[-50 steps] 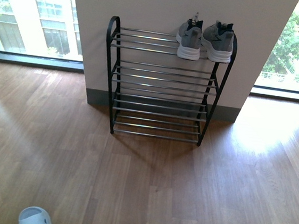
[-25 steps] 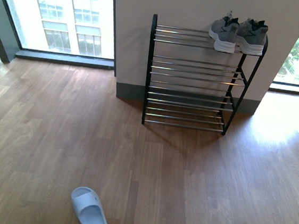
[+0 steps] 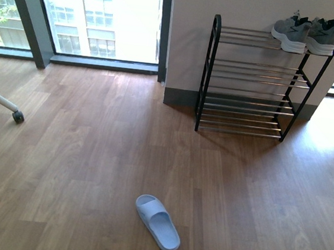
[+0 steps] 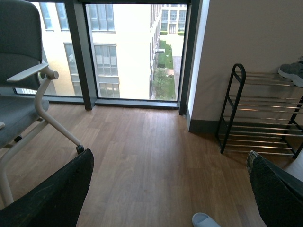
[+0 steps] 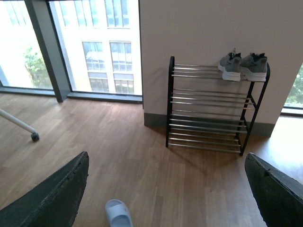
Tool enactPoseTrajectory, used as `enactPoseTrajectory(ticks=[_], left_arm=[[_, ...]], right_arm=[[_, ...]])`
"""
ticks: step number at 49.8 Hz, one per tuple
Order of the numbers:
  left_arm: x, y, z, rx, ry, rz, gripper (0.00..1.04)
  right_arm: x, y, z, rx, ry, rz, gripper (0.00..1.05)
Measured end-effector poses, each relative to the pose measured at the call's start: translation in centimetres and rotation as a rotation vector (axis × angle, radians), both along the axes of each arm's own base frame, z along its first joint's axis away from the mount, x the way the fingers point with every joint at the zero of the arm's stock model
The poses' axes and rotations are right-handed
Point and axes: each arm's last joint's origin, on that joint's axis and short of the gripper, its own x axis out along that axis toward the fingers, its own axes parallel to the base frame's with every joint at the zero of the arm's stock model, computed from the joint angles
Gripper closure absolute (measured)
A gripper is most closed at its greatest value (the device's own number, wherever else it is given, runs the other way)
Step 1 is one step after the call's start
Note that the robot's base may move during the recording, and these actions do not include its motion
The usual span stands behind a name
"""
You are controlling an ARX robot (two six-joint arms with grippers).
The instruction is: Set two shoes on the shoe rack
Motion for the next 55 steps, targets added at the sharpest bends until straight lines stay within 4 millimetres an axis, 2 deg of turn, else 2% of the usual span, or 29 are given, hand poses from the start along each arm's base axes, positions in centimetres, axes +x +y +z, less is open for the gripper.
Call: enactPoseTrajectory(ticks=[55], left_arm=[[0.00,-0.02,-0.01,0.001,0.000,-0.005,0.09]], right_arm=[[-0.01,-0.02,0.00,0.005,0.000,-0.006,0.09]])
